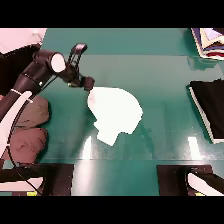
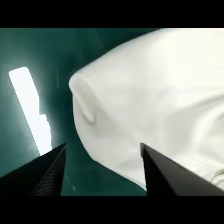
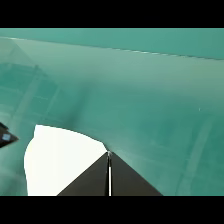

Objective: Fold the shirts.

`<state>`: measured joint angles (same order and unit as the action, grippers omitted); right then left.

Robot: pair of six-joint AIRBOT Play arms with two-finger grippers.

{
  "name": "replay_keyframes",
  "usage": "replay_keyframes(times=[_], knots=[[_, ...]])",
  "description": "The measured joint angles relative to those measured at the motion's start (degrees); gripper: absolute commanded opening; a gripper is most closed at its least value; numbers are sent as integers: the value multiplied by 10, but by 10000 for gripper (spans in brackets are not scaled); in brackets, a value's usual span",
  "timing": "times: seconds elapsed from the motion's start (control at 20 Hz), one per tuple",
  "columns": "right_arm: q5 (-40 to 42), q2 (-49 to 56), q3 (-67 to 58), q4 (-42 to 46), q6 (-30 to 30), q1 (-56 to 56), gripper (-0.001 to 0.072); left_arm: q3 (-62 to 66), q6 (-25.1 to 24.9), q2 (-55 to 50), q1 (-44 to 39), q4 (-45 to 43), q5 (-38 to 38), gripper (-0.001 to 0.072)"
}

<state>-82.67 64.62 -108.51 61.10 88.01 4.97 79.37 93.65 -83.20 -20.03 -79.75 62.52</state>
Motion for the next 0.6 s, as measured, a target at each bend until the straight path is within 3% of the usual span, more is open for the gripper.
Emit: replay_keyframes(times=[0.3,0.4,0.6], knots=[[-3,0,0,0,0,0,17,-102,-35,-42,27,106,-71,515],[-11,-2,10,0,0,0,17,-110,-39,-53,24,121,-89,20],[-20,-28,108,1,2,4,18,-92,-44,-61,33,125,-95,25]])
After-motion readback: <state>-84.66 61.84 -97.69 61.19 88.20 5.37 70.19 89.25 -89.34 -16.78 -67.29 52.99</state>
